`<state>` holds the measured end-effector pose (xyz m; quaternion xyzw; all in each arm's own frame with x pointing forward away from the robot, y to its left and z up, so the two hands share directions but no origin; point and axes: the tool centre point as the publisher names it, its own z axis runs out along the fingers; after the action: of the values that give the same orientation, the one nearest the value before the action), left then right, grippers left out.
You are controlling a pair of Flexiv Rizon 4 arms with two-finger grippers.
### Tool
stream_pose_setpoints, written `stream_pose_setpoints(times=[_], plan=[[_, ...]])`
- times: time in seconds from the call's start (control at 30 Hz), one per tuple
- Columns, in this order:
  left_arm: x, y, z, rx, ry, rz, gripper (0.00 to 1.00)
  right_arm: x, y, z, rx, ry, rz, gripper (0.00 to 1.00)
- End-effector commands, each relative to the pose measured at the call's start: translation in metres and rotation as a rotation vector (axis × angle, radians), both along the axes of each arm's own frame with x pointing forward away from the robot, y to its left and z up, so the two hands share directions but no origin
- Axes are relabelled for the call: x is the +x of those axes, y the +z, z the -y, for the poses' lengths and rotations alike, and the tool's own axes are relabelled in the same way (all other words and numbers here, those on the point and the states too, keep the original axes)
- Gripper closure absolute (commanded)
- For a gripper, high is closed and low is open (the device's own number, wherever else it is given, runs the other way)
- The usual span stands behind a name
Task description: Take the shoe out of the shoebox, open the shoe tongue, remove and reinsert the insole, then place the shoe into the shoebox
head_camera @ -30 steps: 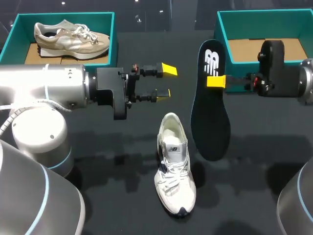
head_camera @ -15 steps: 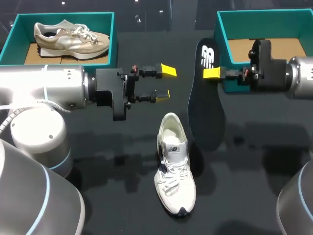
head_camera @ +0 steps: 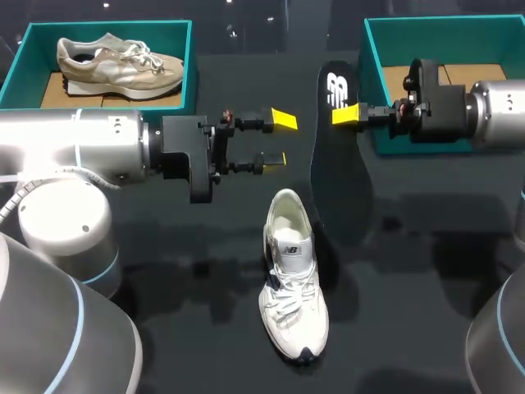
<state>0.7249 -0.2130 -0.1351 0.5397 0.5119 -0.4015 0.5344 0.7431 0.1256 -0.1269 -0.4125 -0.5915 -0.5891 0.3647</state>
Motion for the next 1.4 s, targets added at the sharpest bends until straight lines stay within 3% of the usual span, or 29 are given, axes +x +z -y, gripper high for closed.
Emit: stream_pose_setpoints(times=[0.03,0.2,0.3,0.43,0.57,0.67,0.77,1.17,1.4], plan=[[0.008,-0.005,0.012,-0.004,-0.011,0.0,0.0,0.009,-0.003,-0.011,-0.006,0.034,-0.075,1.0],[0.012,-0.01,0.022,-0.008,-0.022,-0.002,0.0,0.013,-0.008,-0.019,0.008,0.051,-0.17,1.0],[0.012,-0.014,0.026,-0.008,-0.026,-0.006,0.16,0.016,-0.013,-0.021,0.018,0.038,-0.223,1.0],[0.013,-0.017,0.03,-0.01,-0.027,-0.013,0.21,0.02,-0.017,-0.023,0.022,0.021,-0.268,1.0],[0.014,-0.019,0.033,-0.013,-0.021,-0.017,0.27,0.022,-0.019,-0.025,0.026,0.021,-0.291,1.0],[0.016,-0.02,0.034,-0.01,-0.015,-0.014,0.44,0.023,-0.021,-0.027,0.032,0.027,-0.304,1.0],[0.017,-0.022,0.035,-0.005,-0.012,-0.012,0.51,0.022,-0.021,-0.028,0.034,0.032,-0.308,1.0],[0.019,-0.024,0.036,-0.008,-0.01,-0.007,0.6,0.024,-0.027,-0.032,0.025,0.062,-0.366,1.0],[0.021,-0.026,0.039,-0.007,-0.003,-0.006,0.73,0.024,-0.029,-0.036,0.03,0.066,-0.384,1.0]])
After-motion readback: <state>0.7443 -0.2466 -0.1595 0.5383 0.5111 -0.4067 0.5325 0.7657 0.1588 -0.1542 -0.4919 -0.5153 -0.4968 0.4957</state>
